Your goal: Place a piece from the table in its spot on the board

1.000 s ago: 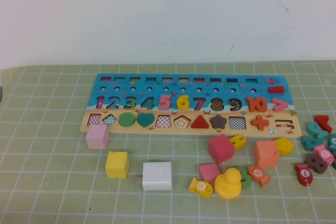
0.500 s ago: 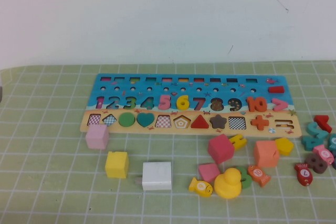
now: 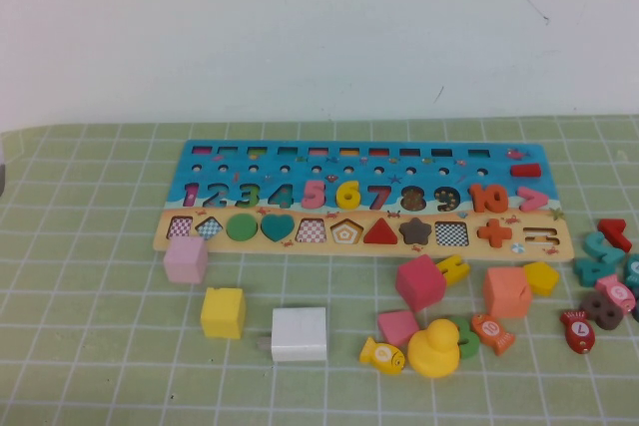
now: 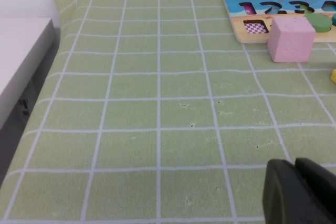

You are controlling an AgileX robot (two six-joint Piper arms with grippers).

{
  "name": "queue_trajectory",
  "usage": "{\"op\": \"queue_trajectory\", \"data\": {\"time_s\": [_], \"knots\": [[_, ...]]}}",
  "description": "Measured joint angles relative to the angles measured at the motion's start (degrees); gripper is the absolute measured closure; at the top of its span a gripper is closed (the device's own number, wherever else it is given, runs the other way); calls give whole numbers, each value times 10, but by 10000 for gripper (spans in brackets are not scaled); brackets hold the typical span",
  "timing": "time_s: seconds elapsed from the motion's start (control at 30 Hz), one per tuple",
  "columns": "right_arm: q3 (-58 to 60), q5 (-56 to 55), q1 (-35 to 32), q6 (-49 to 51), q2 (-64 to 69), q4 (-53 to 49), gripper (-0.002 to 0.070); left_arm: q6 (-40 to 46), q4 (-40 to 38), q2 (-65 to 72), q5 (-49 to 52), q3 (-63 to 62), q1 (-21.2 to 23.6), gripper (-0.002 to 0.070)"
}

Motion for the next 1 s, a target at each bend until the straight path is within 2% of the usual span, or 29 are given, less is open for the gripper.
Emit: {"op": "queue_trajectory", "data": {"time_s": [0.6,1.0], "knots": [[0,0,0,0,0,0,678,1,0,0,1,0,0,677],[0,0,27,0,0,0,678,1,0,0,3,0,0,677]]}}
